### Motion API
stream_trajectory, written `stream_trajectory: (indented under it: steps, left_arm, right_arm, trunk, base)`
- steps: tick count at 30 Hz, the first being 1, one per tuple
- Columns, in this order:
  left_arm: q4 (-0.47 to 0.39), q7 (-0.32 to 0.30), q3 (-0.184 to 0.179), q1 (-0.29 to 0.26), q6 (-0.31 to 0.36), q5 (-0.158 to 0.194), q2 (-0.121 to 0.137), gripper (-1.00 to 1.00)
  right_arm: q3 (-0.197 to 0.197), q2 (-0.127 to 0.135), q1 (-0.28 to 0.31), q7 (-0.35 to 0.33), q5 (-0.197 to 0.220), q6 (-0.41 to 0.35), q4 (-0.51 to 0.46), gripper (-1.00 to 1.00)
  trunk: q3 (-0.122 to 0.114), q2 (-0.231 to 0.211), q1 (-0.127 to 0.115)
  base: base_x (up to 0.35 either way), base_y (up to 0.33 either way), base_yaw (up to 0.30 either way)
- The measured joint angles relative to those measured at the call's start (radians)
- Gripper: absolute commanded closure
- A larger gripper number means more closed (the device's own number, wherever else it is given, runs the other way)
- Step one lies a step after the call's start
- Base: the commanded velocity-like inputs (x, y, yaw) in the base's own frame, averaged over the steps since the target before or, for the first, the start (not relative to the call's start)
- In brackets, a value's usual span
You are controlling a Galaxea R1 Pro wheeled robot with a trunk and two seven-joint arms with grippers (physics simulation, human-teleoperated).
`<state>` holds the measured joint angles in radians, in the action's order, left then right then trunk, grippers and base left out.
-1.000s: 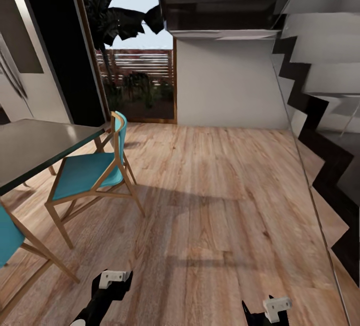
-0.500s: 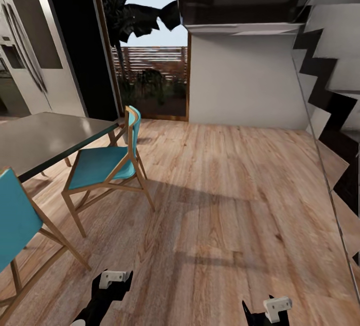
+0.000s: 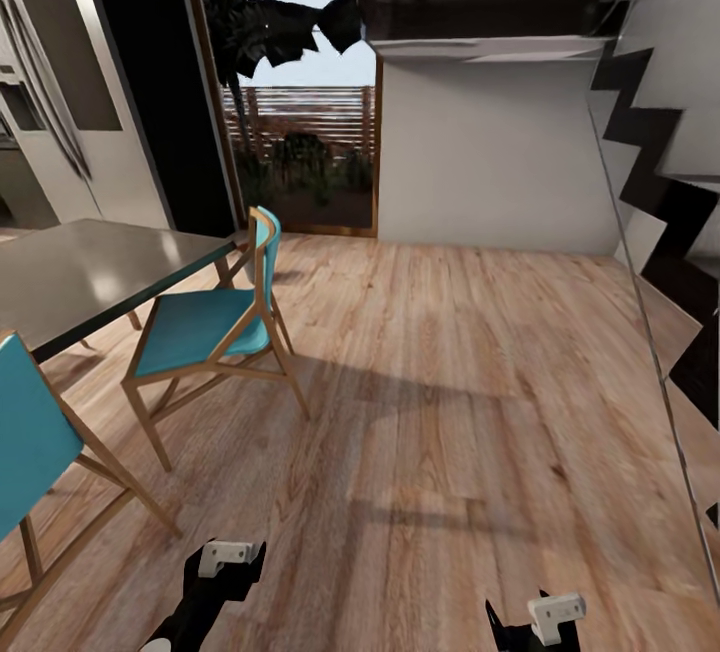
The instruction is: Put the three can of soda from the living room inside the tash can in the kitchen.
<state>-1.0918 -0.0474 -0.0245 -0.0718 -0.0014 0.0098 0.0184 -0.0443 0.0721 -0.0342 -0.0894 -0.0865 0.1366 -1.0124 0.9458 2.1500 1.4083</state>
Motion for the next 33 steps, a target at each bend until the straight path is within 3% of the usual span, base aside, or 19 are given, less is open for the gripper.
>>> stream_trajectory:
  steps: [33]
  left_arm:
    - [0.0, 0.0, -0.001, 0.0, 0.001, -0.001, 0.0, -1.0]
  right_arm:
    - [-0.001, 0.0, 0.0, 0.0, -0.007, 0.001, 0.0, -1.0]
  trunk:
    - [0.011, 0.0, 0.0]
  base:
    - [0.249, -0.153, 0.0]
